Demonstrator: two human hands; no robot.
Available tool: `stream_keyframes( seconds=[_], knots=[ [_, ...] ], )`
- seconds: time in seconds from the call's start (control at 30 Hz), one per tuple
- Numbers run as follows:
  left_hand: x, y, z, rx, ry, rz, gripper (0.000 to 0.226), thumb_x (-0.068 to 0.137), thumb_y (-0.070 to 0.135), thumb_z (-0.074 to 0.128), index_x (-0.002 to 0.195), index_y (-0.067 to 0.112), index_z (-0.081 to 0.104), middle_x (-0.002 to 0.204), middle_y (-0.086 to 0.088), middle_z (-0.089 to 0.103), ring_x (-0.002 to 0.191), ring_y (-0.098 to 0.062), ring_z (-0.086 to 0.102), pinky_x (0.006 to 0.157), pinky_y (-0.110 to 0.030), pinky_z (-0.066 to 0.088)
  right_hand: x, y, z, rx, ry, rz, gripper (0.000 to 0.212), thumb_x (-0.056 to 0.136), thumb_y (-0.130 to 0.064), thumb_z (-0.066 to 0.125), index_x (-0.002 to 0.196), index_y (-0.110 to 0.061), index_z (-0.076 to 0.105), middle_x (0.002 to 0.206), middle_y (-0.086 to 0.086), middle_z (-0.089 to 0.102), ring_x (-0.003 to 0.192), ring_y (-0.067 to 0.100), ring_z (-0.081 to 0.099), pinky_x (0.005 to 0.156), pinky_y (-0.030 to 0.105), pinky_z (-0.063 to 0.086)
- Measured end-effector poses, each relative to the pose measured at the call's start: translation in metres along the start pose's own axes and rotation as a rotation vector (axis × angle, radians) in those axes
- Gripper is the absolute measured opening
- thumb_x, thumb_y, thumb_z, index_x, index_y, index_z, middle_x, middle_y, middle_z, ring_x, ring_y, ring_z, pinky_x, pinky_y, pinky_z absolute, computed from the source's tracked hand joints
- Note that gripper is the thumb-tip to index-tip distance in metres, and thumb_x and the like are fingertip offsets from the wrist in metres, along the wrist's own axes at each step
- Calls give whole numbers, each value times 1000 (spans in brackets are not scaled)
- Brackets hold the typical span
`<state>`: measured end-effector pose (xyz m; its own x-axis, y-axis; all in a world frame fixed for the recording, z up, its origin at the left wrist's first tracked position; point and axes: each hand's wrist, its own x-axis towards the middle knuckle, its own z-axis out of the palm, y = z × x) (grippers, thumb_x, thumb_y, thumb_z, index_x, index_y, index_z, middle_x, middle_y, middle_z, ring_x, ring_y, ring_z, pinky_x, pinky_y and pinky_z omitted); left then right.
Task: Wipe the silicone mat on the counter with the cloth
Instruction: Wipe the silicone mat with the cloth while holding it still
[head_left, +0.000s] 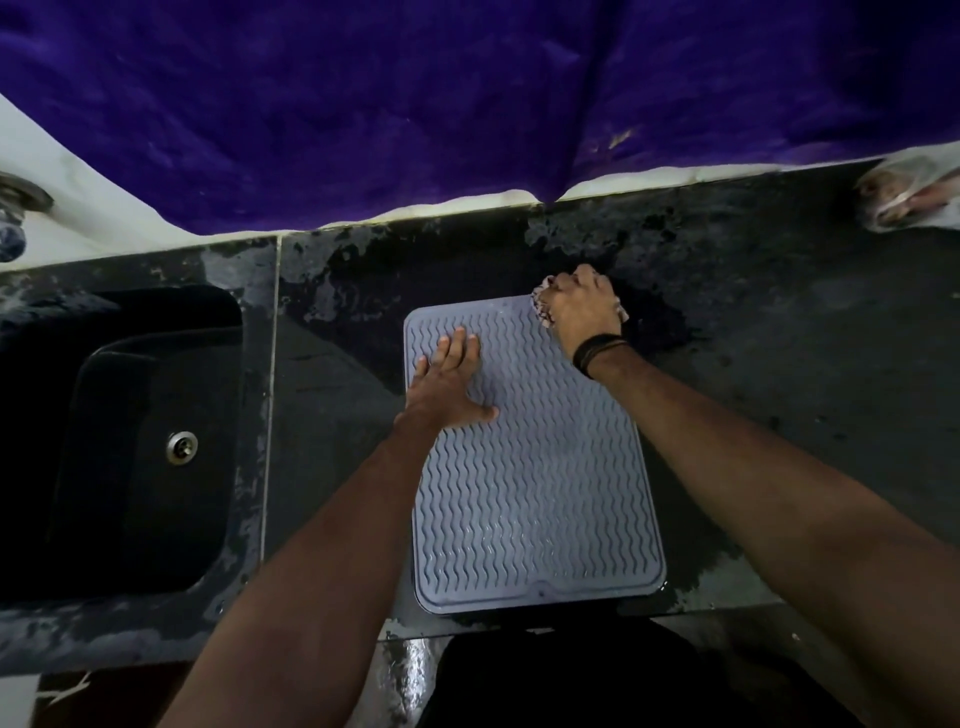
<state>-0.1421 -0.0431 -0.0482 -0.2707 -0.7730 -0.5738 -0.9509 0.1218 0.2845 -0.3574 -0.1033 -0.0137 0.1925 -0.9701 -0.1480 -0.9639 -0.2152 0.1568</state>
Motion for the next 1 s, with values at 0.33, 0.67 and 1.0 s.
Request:
stream_keyframes(
  seconds=[0.33,0.67,1.0],
  knots=[
    [1,3,0,24,-15,-40,127,79,69,68,159,22,-18,164,1,-31,153,-21,-24,123,-50,-6,-7,-62,-5,80,27,-170,41,95,-23,43,134,-16,53,137,9,48,125,33,40,106,50,32],
    [-1,7,2,6,0,-58,129,78,67,71,159,23,-20,164,0,-31,152,-23,-25,124,-52,-7,-26,51,12,9,-55,5,48,93,-16,45,141,-14,45,131,14,52,126,39,39,103,48,31],
    [6,5,7,-15,21,-80,131,75,67,73,158,27,-20,164,3,-31,152,-21,-25,122,-51,-9,-75,-27,6,203,-76,24,50,92,-14,42,141,-12,41,151,15,33,136,39,28,111,52,26]
  ],
)
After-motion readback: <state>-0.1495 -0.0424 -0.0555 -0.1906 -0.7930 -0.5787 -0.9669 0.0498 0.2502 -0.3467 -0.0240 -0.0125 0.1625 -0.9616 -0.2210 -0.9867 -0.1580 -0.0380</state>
